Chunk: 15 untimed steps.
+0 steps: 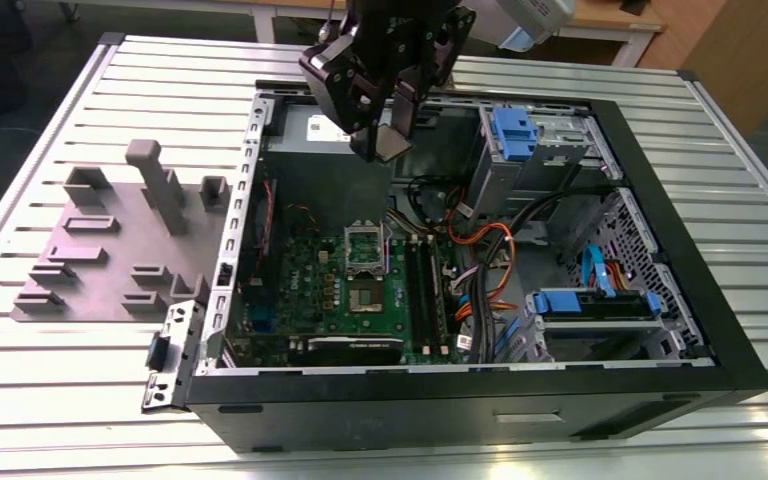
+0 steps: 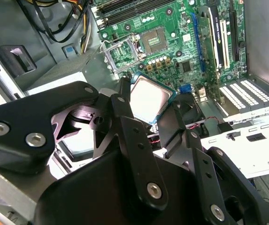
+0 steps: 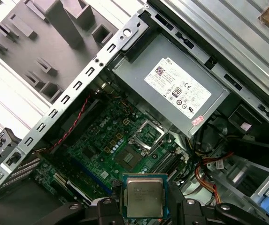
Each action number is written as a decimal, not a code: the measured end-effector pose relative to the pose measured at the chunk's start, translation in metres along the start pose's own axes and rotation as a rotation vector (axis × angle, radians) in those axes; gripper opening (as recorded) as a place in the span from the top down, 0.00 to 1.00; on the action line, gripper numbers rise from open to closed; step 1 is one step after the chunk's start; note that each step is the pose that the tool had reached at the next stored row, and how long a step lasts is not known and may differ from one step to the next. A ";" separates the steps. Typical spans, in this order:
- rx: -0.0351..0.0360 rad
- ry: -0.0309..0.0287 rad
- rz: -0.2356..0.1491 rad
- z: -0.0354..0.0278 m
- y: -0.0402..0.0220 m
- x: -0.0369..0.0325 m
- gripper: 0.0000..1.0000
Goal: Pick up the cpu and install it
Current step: 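Place the cpu into insertion slot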
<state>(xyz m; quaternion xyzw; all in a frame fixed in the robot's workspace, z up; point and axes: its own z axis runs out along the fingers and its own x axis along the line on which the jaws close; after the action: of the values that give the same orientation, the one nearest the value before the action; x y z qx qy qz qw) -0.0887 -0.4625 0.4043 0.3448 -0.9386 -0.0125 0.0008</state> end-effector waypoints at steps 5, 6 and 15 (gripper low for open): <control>-0.0001 0.0003 -0.011 0.0000 0.0000 0.0000 0.53; -0.0001 0.0004 -0.013 -0.0001 0.0000 0.0000 0.53; -0.0002 0.0009 -0.034 0.0000 0.0000 0.0000 0.53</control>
<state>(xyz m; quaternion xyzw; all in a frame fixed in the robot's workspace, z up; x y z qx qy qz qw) -0.0887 -0.4625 0.4043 0.3606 -0.9326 -0.0124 0.0011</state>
